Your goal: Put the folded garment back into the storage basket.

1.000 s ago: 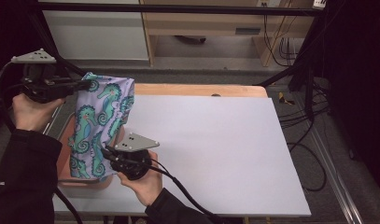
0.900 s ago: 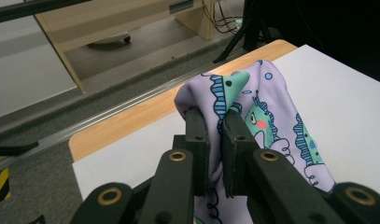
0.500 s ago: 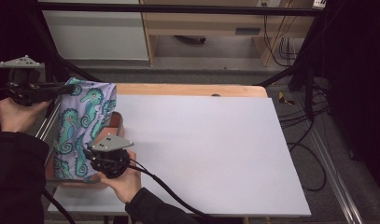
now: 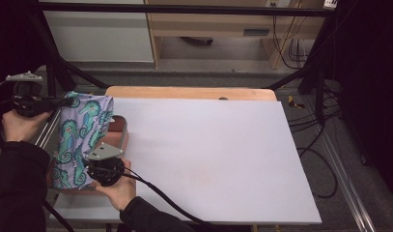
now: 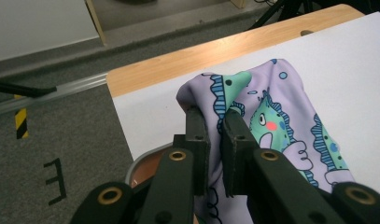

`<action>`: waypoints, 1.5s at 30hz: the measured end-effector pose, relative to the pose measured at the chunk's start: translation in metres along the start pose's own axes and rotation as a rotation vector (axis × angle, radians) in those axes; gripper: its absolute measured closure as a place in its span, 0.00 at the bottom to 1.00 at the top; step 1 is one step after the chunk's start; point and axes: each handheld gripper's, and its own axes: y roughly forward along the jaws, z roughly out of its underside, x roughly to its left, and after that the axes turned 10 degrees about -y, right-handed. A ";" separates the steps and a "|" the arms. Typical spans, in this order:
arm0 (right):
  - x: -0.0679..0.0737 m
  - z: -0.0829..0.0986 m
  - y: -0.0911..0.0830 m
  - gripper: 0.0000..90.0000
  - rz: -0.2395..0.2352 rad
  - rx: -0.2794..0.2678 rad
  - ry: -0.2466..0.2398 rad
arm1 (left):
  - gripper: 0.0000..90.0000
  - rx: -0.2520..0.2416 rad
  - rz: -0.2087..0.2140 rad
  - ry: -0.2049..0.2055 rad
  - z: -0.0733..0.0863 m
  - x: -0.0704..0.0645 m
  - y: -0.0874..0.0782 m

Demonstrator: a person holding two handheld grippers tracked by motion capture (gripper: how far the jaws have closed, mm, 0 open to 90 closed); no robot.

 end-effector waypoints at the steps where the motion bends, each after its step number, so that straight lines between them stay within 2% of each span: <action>1: 0.001 0.001 0.001 0.94 0.005 0.002 -0.001 | 0.91 0.007 -0.002 -0.001 0.002 0.001 0.003; 12: 0.000 0.015 0.009 0.94 0.013 0.049 0.005 | 0.91 0.066 -0.007 -0.031 0.015 0.011 0.032; 17: 0.000 0.017 0.015 0.94 0.019 0.064 -0.002 | 0.91 0.091 -0.029 -0.044 0.018 0.020 0.044; 19: 0.000 0.019 0.020 0.92 0.028 0.080 -0.023 | 0.87 0.087 -0.059 -0.073 0.022 0.024 0.055; 20: -0.001 0.021 0.020 0.85 0.037 0.091 -0.038 | 0.77 0.085 -0.086 -0.103 0.024 0.027 0.060; 21: -0.003 0.022 0.019 0.69 0.035 0.087 -0.026 | 0.66 0.087 -0.100 -0.135 0.026 0.028 0.064; 22: -0.004 0.023 0.017 0.53 0.030 0.077 -0.025 | 0.61 0.095 -0.111 -0.146 0.027 0.029 0.066; 23: -0.006 0.024 0.015 0.42 0.042 0.074 -0.040 | 0.58 0.095 -0.112 -0.146 0.028 0.028 0.066; 24: -0.009 0.024 0.011 0.38 0.055 0.070 -0.040 | 0.54 0.082 -0.113 -0.153 0.029 0.026 0.066; 26: -0.017 0.023 -0.003 0.31 0.053 0.034 -0.034 | 0.46 0.058 -0.070 -0.162 0.031 0.021 0.062; 28: -0.024 0.023 -0.017 0.25 0.079 0.015 -0.038 | 0.39 0.052 -0.064 -0.160 0.032 0.018 0.061; 29: -0.029 0.023 -0.027 0.22 0.090 0.013 -0.049 | 0.33 0.037 -0.065 -0.149 0.035 0.009 0.057; 31: -0.037 0.023 -0.041 0.17 0.101 0.010 -0.052 | 0.27 0.012 -0.064 -0.148 0.037 0.000 0.054; 35: -0.055 0.026 -0.070 0.11 0.108 0.011 -0.058 | 0.14 -0.003 -0.040 -0.148 0.040 -0.014 0.050; 41: -0.085 0.035 -0.110 0.07 0.121 0.032 -0.037 | 0.04 -0.001 -0.024 -0.135 0.049 -0.034 0.048; 45: -0.101 0.040 -0.133 0.07 0.145 0.039 -0.019 | 0.03 -0.012 0.011 -0.130 0.054 -0.049 0.047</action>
